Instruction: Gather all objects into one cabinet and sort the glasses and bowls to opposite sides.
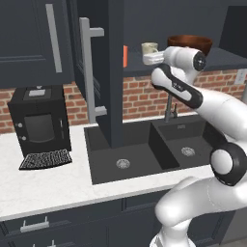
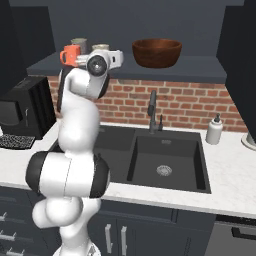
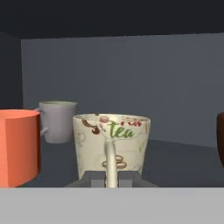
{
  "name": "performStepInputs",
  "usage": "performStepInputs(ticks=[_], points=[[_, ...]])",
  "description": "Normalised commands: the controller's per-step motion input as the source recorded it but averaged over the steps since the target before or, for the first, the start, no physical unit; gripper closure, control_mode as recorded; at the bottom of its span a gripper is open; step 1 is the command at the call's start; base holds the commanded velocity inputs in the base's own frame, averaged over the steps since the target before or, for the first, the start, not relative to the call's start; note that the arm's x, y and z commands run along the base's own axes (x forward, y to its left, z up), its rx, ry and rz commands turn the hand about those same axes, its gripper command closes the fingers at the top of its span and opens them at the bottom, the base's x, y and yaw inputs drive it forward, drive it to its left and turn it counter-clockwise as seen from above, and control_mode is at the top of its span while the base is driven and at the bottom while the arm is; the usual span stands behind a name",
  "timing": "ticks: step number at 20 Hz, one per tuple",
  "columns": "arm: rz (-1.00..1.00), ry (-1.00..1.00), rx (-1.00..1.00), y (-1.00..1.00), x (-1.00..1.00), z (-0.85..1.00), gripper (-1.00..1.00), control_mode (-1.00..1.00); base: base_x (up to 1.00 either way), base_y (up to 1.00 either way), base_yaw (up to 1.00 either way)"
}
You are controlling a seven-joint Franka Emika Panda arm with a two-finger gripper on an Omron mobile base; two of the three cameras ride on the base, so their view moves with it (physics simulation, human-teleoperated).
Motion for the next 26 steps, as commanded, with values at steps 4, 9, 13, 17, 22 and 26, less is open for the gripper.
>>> performStepInputs(ticks=[4, 9, 13, 17, 22, 26], points=[[0.00, 0.13, -0.07, 0.07, -0.14, -0.05, 1.00, -1.00, 0.00, 0.00, 0.00], [0.00, 0.06, -0.03, 0.01, -0.06, -0.13, 1.00, -1.00, 0.00, 0.00, 0.00], [0.02, 0.00, 0.00, 0.06, 0.09, 0.06, 1.00, -1.00, 0.00, 0.00, 0.00], [0.08, 0.02, 0.04, 0.05, 0.16, 0.20, 1.00, -1.00, 0.00, 0.00, 0.00], [0.11, 0.12, 0.06, 0.01, 0.15, 0.24, 1.00, -1.00, 0.00, 0.00, 0.00], [0.13, 0.05, 0.00, 0.00, 0.17, 0.02, 1.00, -1.00, 0.00, 0.00, 0.00]])
